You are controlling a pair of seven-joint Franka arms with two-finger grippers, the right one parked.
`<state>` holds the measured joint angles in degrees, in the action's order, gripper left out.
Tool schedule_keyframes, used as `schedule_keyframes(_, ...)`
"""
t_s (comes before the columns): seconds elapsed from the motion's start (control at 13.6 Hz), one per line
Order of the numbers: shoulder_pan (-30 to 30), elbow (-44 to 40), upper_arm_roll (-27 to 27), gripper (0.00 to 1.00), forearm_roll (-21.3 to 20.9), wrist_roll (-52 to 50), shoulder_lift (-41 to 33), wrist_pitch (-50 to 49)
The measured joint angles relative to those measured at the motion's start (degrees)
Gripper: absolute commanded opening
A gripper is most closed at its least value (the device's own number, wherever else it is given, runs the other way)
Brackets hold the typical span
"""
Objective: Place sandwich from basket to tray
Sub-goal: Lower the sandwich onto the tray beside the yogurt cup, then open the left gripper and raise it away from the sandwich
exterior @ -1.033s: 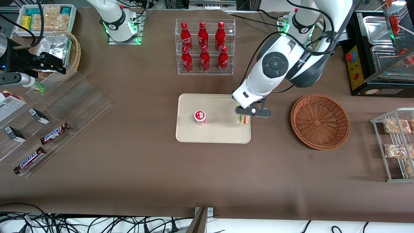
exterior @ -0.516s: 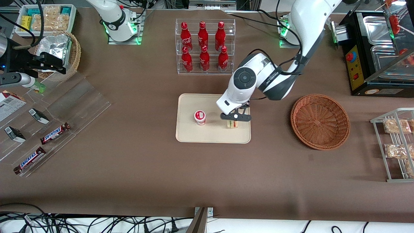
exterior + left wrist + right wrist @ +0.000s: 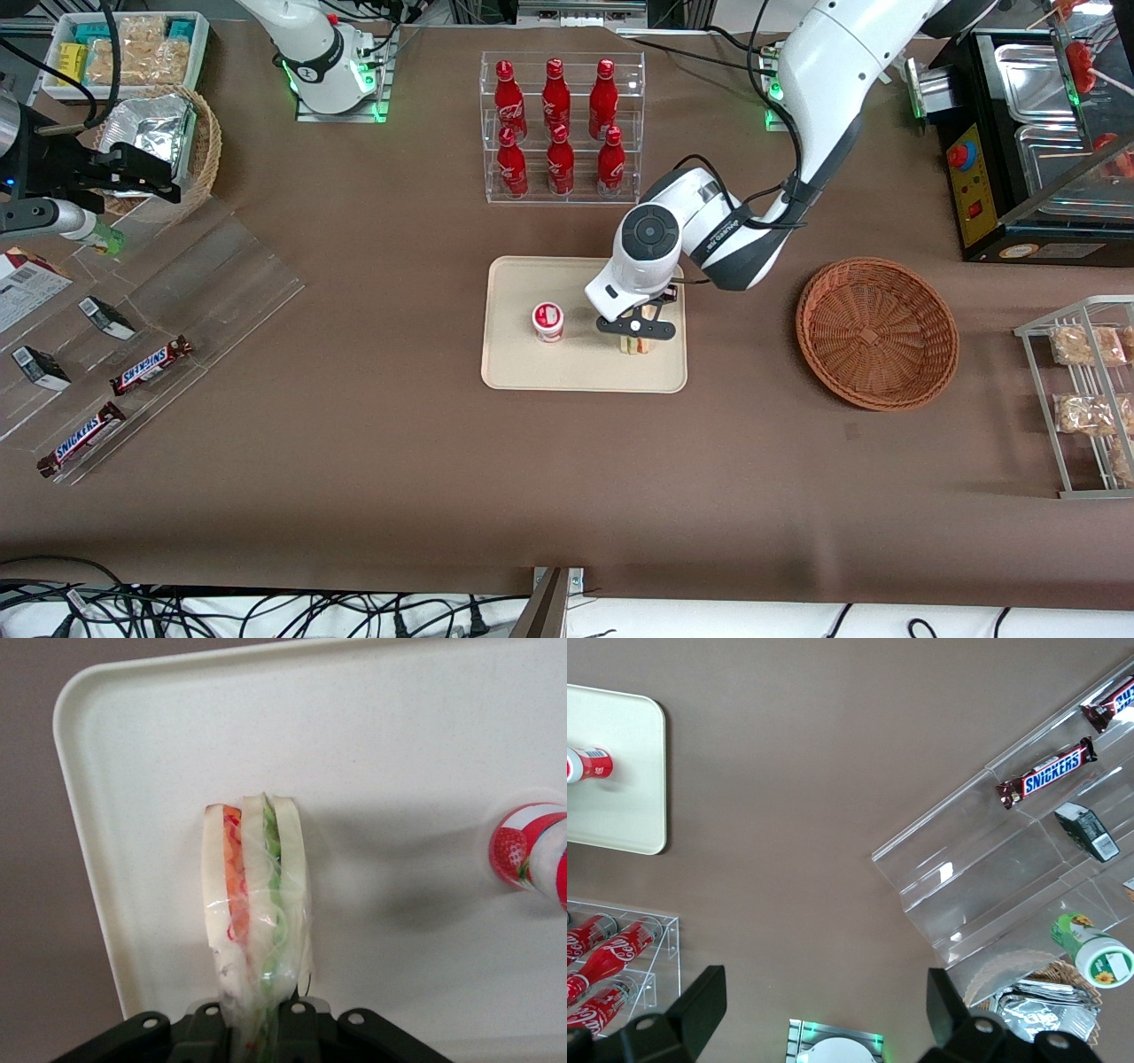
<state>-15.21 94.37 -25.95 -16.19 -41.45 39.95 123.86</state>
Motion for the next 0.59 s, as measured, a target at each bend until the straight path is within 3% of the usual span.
schedule_keyframes(0.07, -0.14, -0.10, 0.01, 1.00, -0.02, -0.96, 0.23, 0.23)
schedule_keyframes(0.37, -1.10, -0.75, -0.02, 1.00, -4.25, -9.11, 0.29, 0.81)
schedule_keyframes(0.59, -0.49, -3.66, 0.28, 1.00, -4.32, -12.98, -1.11, 0.83)
